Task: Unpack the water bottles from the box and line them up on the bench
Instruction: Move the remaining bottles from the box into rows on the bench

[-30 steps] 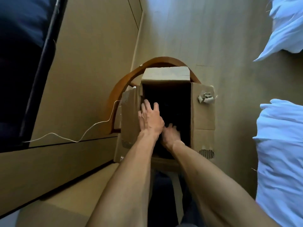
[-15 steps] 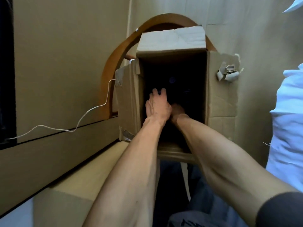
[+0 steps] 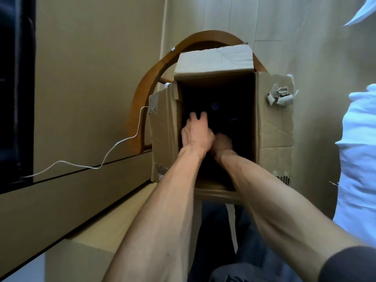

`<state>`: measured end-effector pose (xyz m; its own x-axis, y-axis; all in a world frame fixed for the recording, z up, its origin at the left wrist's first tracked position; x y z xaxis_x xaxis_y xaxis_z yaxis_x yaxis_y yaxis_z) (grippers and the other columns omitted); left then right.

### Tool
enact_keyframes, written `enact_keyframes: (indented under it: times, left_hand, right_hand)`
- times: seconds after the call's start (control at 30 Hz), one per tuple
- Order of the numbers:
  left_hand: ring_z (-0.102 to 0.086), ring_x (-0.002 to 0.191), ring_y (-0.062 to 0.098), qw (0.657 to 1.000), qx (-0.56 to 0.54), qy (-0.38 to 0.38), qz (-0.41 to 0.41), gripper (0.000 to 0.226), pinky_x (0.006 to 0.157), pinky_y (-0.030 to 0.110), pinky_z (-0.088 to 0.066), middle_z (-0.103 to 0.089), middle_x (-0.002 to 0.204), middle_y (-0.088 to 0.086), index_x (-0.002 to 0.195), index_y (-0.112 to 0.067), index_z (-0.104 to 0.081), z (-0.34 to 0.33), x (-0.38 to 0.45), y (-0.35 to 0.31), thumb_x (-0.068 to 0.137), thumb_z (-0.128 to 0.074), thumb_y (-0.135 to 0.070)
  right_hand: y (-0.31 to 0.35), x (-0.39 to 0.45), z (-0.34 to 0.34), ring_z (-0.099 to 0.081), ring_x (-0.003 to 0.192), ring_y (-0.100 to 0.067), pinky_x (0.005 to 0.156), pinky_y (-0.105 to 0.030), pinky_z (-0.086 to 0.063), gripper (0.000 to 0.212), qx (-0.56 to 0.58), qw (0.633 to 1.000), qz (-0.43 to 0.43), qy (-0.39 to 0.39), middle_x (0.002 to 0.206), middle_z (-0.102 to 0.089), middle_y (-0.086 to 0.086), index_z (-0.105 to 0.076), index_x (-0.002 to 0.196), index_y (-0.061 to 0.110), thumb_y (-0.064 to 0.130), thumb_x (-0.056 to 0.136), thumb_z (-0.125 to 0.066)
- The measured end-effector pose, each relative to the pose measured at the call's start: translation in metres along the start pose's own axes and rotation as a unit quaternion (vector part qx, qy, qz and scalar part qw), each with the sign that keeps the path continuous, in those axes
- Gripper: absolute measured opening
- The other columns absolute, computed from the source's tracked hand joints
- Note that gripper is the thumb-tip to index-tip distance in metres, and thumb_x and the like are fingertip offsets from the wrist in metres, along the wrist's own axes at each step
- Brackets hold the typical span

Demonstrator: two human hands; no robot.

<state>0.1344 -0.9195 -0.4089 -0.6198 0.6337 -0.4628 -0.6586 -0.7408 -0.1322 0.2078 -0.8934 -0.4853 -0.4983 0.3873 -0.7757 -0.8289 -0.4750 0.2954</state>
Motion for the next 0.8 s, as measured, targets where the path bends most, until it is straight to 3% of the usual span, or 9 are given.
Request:
enact_keyframes:
  times: [0.17,0.27,0.33,0.5,0.63,0.8]
  left_hand:
    - [-0.059,0.102,0.032,1.0,-0.014,-0.02,-0.011,0.038,0.081,0.041,-0.048,-0.051,0.12,0.014,0.129,-0.015,-0.049,0.033,-0.018,0.005,0.091,-0.052,-0.018]
    - [-0.061,0.096,0.031,0.999,-0.018,-0.042,-0.021,0.032,0.077,0.04,-0.048,-0.055,0.111,0.012,0.121,-0.016,-0.053,0.056,-0.037,0.016,0.09,-0.052,-0.015]
    - [-0.062,0.093,0.03,0.998,-0.007,-0.06,-0.034,0.029,0.075,0.04,-0.05,-0.056,0.107,0.011,0.117,-0.017,-0.055,0.071,-0.05,0.026,0.089,-0.052,-0.012]
    - [-0.065,0.09,0.028,0.99,0.035,-0.114,-0.075,0.025,0.064,0.031,-0.045,-0.06,0.104,0.012,0.113,-0.014,-0.058,0.112,-0.079,0.055,0.089,-0.053,-0.009]
    - [-0.065,0.095,0.029,0.99,-0.017,-0.136,-0.046,0.029,0.08,0.039,-0.057,-0.061,0.11,0.014,0.119,-0.014,-0.059,0.145,-0.105,0.07,0.091,-0.053,-0.012]
    - [-0.062,0.092,0.028,0.986,-0.073,-0.146,-0.017,0.029,0.083,0.045,-0.056,-0.056,0.106,0.01,0.12,-0.016,-0.057,0.172,-0.142,0.076,0.092,-0.051,-0.017]
  right_hand:
    - [0.013,-0.026,0.024,-0.066,0.1,-0.027,0.072,-0.032,-0.049,0.027,-0.079,0.995,0.007,-0.057,0.108,-0.068,-0.01,-0.068,0.105,0.011,0.008,0.098,-0.042]
    - [0.025,-0.048,0.042,-0.067,0.099,-0.028,0.069,-0.033,-0.048,0.024,-0.101,0.99,0.009,-0.103,0.105,-0.069,-0.009,-0.067,0.107,0.013,0.01,0.096,-0.046]
    - [0.03,-0.068,0.056,-0.067,0.099,-0.029,0.071,-0.034,-0.05,0.022,-0.096,0.986,0.013,-0.14,0.106,-0.068,-0.009,-0.066,0.108,0.013,0.012,0.092,-0.05]
    - [0.036,-0.132,0.103,-0.068,0.09,-0.034,0.069,-0.033,-0.05,0.014,-0.029,0.974,0.0,-0.223,0.091,-0.068,-0.012,-0.069,0.088,0.01,0.014,0.075,-0.065]
    - [0.05,-0.186,0.142,-0.068,0.084,-0.032,0.065,-0.03,-0.047,0.024,-0.028,0.956,0.022,-0.29,0.087,-0.069,-0.013,-0.07,0.088,0.009,0.025,0.07,-0.074]
    - [0.084,-0.243,0.176,-0.066,0.087,-0.029,0.069,-0.027,-0.047,0.025,-0.014,0.93,0.049,-0.365,0.089,-0.07,-0.013,-0.072,0.088,0.011,0.026,0.068,-0.071]
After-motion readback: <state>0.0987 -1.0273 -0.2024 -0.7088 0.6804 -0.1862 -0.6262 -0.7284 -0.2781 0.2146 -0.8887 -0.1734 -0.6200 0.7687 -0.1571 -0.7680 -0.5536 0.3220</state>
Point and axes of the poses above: each hand's wrist, its own x-axis towards the middle knuckle, its own z-axis out of the back of the hand, y = z × x, the point moved 2 cm from there along x, towards the middle knuckle
